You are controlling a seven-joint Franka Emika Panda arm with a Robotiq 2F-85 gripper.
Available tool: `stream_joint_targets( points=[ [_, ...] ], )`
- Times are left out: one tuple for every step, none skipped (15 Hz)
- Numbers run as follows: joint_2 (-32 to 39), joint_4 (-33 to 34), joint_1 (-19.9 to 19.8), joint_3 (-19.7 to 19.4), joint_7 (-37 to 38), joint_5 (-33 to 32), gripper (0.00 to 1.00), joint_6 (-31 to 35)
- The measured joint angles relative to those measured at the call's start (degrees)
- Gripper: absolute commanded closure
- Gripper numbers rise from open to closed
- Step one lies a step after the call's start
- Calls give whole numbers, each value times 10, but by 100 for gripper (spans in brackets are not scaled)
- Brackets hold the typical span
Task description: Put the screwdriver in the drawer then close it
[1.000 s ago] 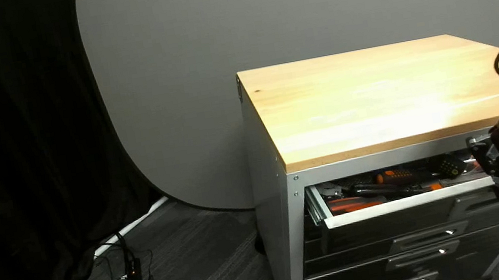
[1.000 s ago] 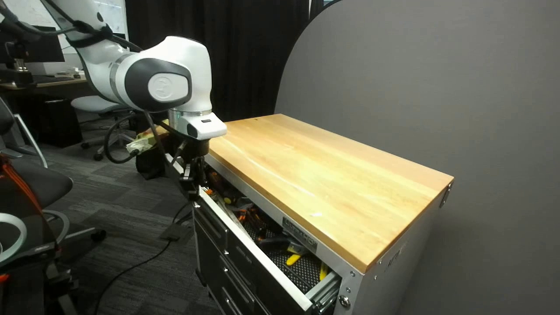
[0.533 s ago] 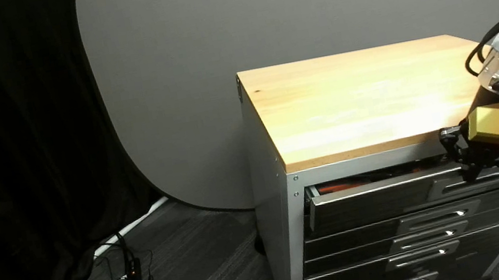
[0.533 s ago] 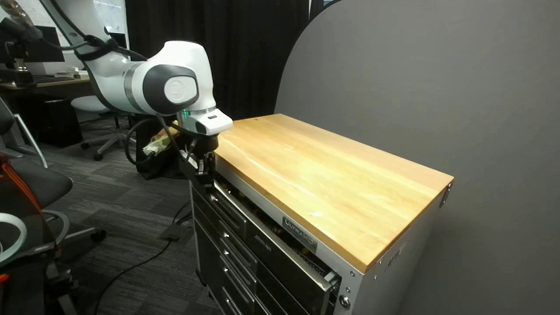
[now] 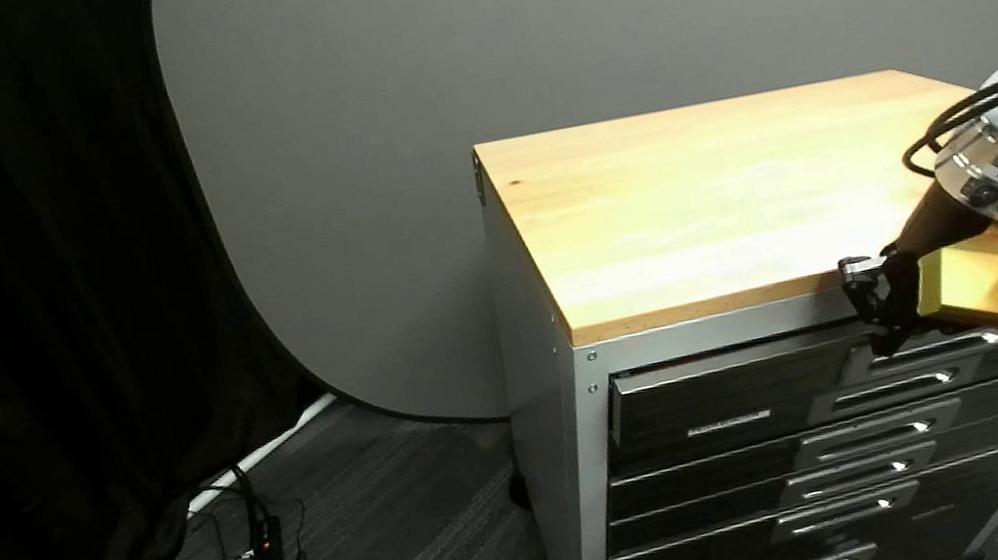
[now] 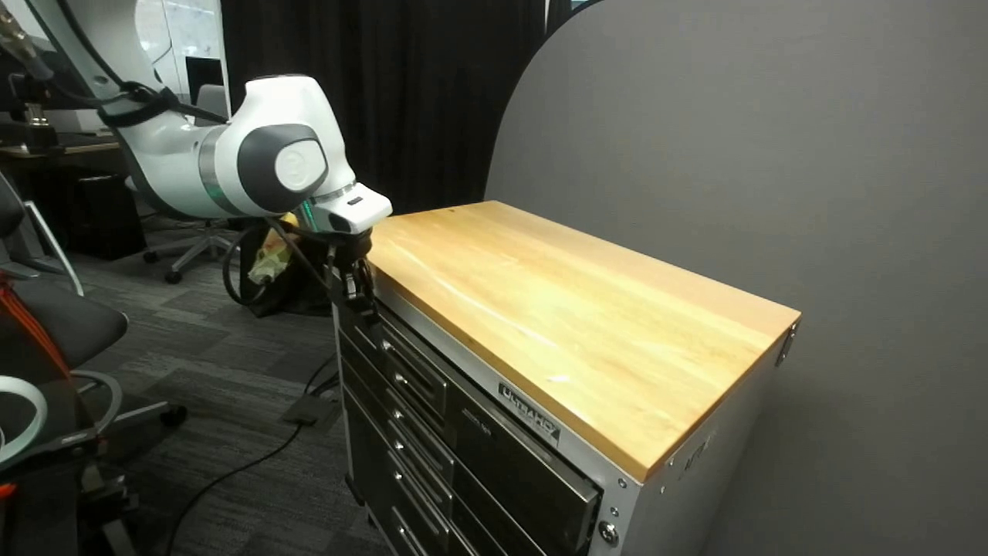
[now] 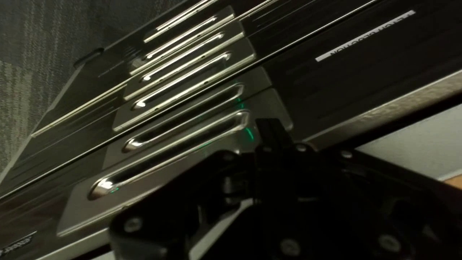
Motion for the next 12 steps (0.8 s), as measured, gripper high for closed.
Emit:
stream_joint_targets(
  points=[
    [0,-5,10,-7,3,-10,94,16],
    [0,-9,17,-12,4,-15,70,30],
    [-2,-12,20,-12,2,-18,69,36],
    [-4,-12,20,-6,-7,-18,69,34],
    [-9,-13,13,9,-25,-18,63,22],
    [-20,-16,-2,36,-58,-4,56,-3],
    [-35,-19,-21,71,-100,19,47,-37],
    [-55,-21,-43,108,-142,45,40,-75],
    [-77,-20,-65,147,-184,74,33,-119],
    [-100,-18,-81,176,-225,104,24,-167],
    [-121,-14,-88,194,-264,131,17,-215],
    [-140,-8,-90,204,-295,150,9,-264]
  ],
)
